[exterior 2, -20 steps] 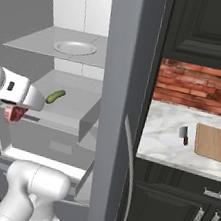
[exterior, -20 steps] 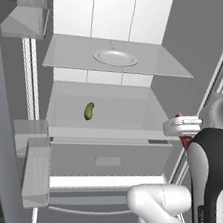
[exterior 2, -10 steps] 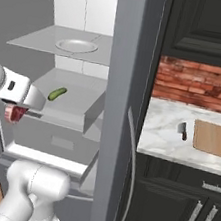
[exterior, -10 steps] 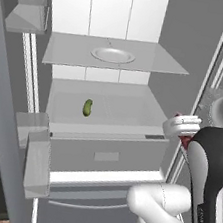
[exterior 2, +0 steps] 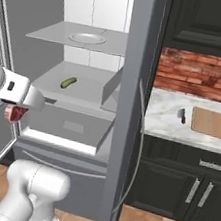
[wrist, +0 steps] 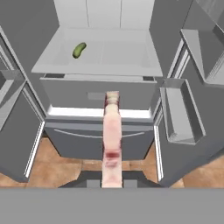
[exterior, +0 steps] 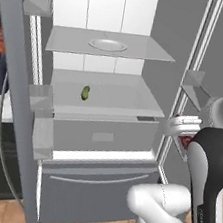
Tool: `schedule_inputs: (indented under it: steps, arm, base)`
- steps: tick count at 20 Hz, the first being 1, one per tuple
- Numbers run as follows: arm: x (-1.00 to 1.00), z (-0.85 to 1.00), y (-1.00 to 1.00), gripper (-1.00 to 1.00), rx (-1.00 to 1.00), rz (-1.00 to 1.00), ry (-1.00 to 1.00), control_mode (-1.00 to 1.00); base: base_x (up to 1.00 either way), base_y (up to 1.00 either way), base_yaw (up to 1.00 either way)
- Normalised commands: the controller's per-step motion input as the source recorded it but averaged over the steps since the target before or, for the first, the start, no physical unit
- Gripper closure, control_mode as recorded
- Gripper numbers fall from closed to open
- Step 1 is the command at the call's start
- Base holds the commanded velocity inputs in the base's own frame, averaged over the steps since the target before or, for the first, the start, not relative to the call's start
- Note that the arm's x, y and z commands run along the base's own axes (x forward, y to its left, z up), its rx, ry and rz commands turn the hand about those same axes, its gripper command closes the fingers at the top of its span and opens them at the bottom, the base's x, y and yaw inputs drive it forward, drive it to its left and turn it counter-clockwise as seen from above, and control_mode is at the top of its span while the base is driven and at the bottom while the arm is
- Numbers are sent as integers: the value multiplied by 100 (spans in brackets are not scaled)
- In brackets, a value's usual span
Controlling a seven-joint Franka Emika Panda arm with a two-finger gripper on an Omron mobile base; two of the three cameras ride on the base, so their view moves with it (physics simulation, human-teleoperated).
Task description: Retrieve the steak from the fridge and place it on the cutting board.
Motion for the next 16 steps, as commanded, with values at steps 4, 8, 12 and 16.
schedule_inputs:
  steps: [4, 8, 12, 16]
  arm:
    - [0, 0, 0, 100, 0, 0, 0, 100]
    - [0, 0, 0, 100, 0, 0, 0, 100]
    - [0, 0, 0, 100, 0, 0, 0, 100]
    - [0, 0, 0, 100, 0, 0, 0, 100]
  base:
    - [-75, -11, -2]
    - [-91, -23, -2]
    - [-67, -42, -2]
    - [-16, -87, -4]
